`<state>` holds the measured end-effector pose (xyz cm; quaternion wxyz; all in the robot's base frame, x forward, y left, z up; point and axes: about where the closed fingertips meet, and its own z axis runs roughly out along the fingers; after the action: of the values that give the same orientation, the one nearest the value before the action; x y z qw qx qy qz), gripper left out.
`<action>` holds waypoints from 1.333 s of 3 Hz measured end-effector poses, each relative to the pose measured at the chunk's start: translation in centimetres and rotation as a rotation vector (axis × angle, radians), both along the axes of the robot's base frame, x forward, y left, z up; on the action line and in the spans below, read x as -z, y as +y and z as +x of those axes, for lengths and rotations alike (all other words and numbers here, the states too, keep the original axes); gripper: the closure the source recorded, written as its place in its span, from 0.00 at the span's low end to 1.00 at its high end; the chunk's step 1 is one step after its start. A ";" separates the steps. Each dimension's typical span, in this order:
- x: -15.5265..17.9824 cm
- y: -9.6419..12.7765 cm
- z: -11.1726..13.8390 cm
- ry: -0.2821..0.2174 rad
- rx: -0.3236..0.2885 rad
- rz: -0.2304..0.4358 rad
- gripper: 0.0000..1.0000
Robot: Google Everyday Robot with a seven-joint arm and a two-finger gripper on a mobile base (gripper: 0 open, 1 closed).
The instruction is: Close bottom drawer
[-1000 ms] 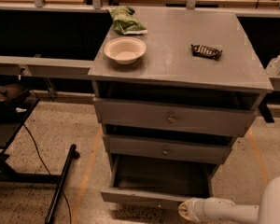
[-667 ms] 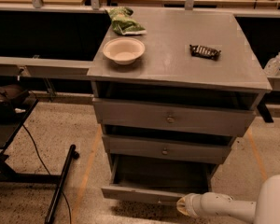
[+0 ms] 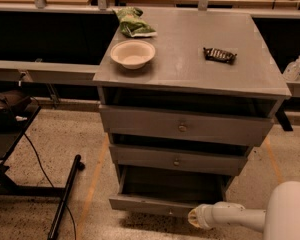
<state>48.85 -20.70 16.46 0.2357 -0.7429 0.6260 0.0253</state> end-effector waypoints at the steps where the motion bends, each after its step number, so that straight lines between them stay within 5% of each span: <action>1: -0.3 0.8 1.8 -0.031 -0.044 -0.023 1.00; 4: -0.6 1.4 3.5 -0.067 -0.061 -0.030 1.00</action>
Offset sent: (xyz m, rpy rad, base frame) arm 0.1045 0.0324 0.0225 -0.0582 -0.1867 0.1091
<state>52.39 -19.32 17.09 0.2444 -0.7655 0.5952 -0.0016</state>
